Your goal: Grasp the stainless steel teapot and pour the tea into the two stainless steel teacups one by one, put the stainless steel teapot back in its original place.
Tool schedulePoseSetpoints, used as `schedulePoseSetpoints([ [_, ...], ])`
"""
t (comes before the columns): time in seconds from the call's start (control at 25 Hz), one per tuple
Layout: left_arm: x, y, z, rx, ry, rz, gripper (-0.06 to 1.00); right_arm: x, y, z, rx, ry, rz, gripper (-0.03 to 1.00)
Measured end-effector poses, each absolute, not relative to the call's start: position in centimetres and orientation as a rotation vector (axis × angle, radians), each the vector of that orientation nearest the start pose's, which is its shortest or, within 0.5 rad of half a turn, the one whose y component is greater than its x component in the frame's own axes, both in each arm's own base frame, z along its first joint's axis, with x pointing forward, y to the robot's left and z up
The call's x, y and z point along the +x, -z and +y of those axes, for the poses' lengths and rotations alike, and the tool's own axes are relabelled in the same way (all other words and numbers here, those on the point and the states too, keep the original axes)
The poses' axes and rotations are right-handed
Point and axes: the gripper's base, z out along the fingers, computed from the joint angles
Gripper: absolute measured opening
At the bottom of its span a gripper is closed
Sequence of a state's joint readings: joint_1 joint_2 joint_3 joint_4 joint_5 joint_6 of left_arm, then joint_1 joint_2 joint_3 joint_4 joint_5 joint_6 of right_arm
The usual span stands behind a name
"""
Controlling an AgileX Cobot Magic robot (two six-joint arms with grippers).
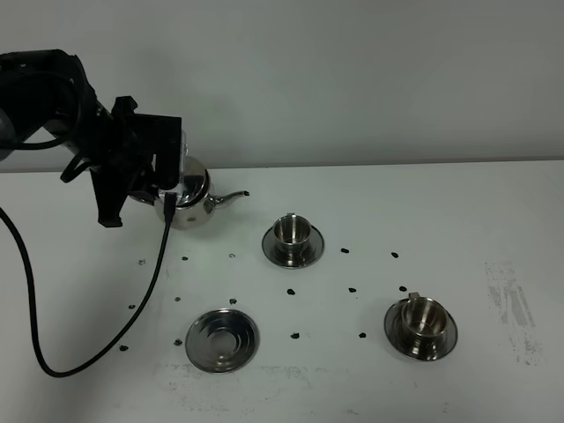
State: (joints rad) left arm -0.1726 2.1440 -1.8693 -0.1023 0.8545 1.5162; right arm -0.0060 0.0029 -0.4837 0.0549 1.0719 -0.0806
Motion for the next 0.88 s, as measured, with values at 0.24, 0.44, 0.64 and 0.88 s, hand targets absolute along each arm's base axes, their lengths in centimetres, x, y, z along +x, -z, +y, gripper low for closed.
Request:
schedulePoseSetpoints([
  [0.24, 47.9, -23.0, -9.5, -2.639, 0.430, -2.455, 0.26, -0.3, -27.2, 0.4, -0.080, -0.013, 2.072, 0.56],
  [0.44, 48.1, -23.0, -10.6, -2.668, 0.445, -2.467, 0.26, -0.3, -27.2, 0.4, -0.080, -0.013, 2.072, 0.56],
  [0.64, 48.3, -22.8, -10.6, -2.663, 0.459, -2.476, 0.26, -0.3, -27.2, 0.4, -0.080, -0.013, 2.072, 0.56],
  [0.88, 48.6, -22.3, -10.6, -2.682, 0.492, -2.460, 0.26, -0.3, -27.2, 0.4, -0.080, -0.013, 2.072, 0.56],
])
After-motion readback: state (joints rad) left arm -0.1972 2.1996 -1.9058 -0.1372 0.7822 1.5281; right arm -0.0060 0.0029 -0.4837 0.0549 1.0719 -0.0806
